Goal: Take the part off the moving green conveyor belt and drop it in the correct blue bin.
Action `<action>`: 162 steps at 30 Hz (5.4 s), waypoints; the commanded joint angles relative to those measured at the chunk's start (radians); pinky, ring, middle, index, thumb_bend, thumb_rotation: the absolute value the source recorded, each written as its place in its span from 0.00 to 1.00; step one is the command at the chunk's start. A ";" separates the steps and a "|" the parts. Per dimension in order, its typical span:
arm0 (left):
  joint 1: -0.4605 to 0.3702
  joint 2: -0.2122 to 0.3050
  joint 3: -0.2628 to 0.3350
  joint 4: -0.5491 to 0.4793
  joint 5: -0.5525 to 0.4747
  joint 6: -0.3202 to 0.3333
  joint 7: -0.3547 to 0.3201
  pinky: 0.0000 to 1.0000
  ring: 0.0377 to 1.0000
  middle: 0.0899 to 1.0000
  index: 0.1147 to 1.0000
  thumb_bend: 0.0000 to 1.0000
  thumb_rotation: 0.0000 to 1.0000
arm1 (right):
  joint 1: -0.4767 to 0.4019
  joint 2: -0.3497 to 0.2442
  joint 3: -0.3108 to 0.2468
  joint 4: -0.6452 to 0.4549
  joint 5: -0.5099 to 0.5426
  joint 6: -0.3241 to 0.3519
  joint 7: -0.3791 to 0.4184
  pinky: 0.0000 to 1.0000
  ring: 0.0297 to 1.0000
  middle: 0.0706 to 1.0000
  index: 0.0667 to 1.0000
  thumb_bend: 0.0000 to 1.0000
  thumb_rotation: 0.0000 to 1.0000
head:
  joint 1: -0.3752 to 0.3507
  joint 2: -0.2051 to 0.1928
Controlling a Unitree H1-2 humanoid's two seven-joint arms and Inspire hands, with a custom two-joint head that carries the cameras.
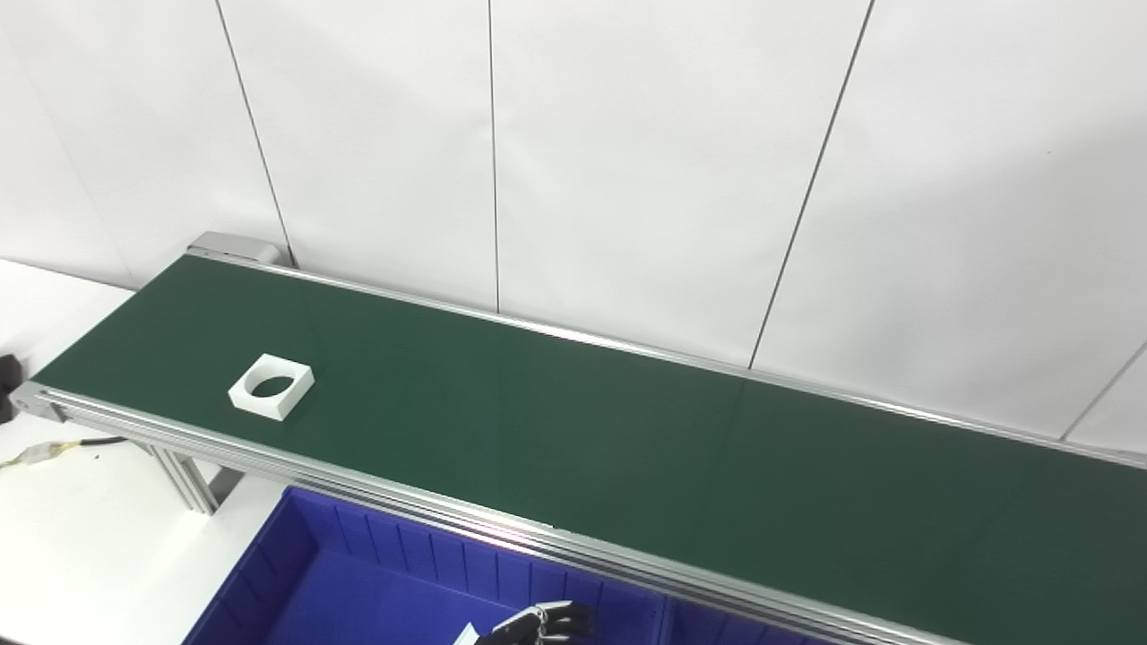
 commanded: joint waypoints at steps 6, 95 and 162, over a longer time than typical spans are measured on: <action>-0.002 -0.017 -0.002 -0.033 0.030 -0.011 0.029 0.61 0.70 0.75 0.75 0.66 0.32 | -0.025 -0.013 -0.003 -0.003 0.022 -0.057 0.002 0.69 0.76 0.80 0.87 0.55 0.60 | 0.037 -0.008; -0.688 0.673 -0.004 -0.154 0.497 0.578 -0.367 0.79 0.86 0.85 0.79 0.92 0.00 | -0.077 0.000 0.043 0.058 0.023 -0.057 -0.040 0.68 0.77 0.80 0.87 0.52 0.61 | 0.028 -0.018; -0.761 0.575 -0.211 0.322 0.792 0.346 0.111 0.62 0.51 0.46 0.41 0.52 0.00 | -0.049 -0.007 0.057 0.012 0.030 -0.057 -0.049 0.69 0.76 0.80 0.87 0.57 0.65 | -0.002 0.008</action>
